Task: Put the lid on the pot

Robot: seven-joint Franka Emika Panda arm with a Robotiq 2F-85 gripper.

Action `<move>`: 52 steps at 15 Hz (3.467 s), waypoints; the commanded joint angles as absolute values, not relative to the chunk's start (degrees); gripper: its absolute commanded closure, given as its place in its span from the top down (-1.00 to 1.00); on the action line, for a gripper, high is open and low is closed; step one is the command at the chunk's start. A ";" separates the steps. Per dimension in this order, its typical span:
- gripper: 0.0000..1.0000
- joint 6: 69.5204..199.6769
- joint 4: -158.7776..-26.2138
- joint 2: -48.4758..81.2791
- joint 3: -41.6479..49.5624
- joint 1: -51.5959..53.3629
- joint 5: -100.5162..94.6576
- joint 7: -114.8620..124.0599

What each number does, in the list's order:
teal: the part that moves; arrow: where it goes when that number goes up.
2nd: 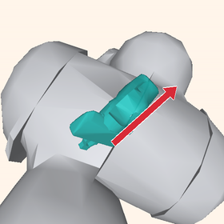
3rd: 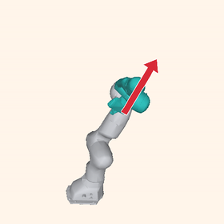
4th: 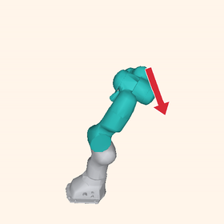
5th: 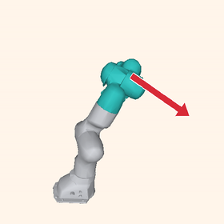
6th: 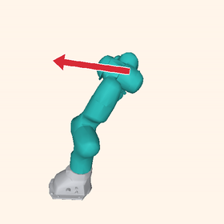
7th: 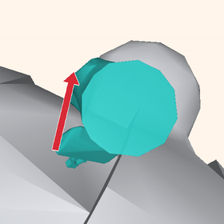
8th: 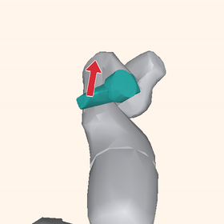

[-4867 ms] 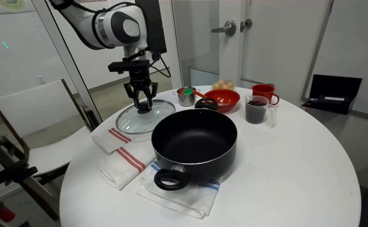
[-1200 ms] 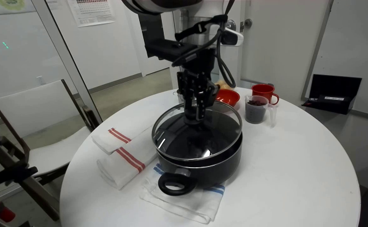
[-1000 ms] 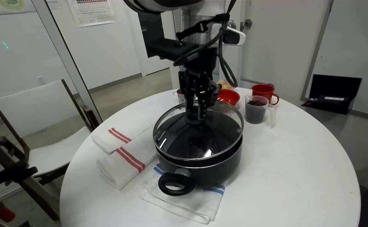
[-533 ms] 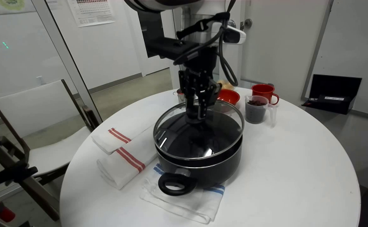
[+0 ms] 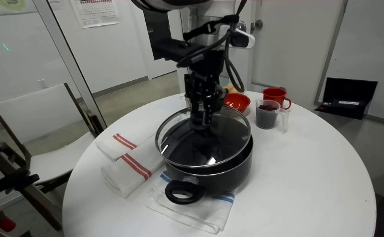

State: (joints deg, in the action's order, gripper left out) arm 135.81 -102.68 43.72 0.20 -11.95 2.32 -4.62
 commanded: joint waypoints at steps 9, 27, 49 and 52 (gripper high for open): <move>-0.49 129.63 -102.06 41.86 1.52 -11.03 3.78 -2.94; -0.49 126.83 -101.04 41.96 3.14 -9.90 3.11 -0.31; 0.01 127.48 -90.96 51.72 2.81 -10.54 3.03 -1.21; 0.01 127.47 -90.94 51.73 2.81 -10.54 3.03 -1.21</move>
State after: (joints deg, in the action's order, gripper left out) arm 127.68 -91.28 51.52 2.30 -10.94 2.51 -0.88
